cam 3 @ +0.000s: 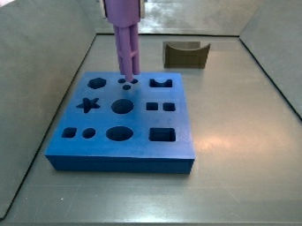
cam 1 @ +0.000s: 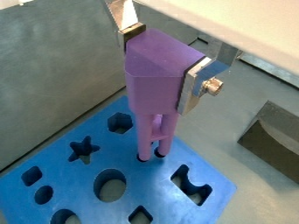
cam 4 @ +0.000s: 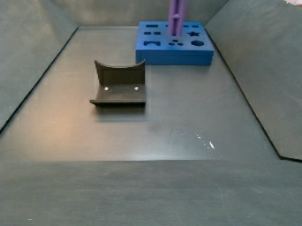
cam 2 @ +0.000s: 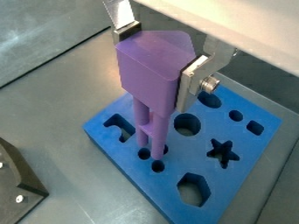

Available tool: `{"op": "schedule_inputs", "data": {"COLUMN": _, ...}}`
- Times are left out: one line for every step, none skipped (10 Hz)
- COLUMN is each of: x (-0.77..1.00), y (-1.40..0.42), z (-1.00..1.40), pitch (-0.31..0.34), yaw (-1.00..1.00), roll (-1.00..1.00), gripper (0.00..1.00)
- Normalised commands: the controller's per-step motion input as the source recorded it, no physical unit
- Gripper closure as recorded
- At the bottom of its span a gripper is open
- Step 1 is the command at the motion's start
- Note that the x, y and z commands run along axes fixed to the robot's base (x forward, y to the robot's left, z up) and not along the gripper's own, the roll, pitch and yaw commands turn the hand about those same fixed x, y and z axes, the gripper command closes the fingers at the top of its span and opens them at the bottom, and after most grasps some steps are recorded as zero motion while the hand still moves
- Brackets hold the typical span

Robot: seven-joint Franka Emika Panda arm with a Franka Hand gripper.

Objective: Insert the 3 prong object.

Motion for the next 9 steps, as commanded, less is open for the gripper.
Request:
{"op": "schedule_inputs", "data": {"x": -0.06, "y": 0.12, "z": -0.24, "pitch": -0.013, "yaw": 0.00, "roll": 0.00, "gripper": 1.00}}
{"op": "schedule_inputs", "data": {"x": 0.00, "y": 0.11, "z": -0.30, "pitch": 0.000, "yaw": 0.00, "roll": 0.00, "gripper": 1.00}}
{"op": "schedule_inputs", "data": {"x": 0.00, "y": 0.08, "z": -0.33, "pitch": 0.000, "yaw": 0.00, "roll": 0.00, "gripper": 1.00}}
{"op": "schedule_inputs", "data": {"x": 0.00, "y": 0.02, "z": -0.29, "pitch": 0.000, "yaw": 0.00, "roll": 0.00, "gripper": 1.00}}
{"op": "schedule_inputs", "data": {"x": 0.00, "y": 0.00, "z": -0.29, "pitch": 0.000, "yaw": 0.00, "roll": -0.01, "gripper": 1.00}}
{"op": "schedule_inputs", "data": {"x": 0.00, "y": 0.00, "z": -0.29, "pitch": 0.000, "yaw": 0.00, "roll": -0.01, "gripper": 1.00}}
{"op": "schedule_inputs", "data": {"x": 0.00, "y": 0.00, "z": -0.31, "pitch": 0.000, "yaw": 0.00, "roll": -0.01, "gripper": 1.00}}
{"op": "schedule_inputs", "data": {"x": 0.05, "y": 0.00, "z": -0.35, "pitch": 0.000, "yaw": 0.00, "roll": -0.02, "gripper": 1.00}}
{"op": "schedule_inputs", "data": {"x": 0.17, "y": 0.00, "z": -0.35, "pitch": 0.000, "yaw": -0.05, "roll": -0.02, "gripper": 1.00}}
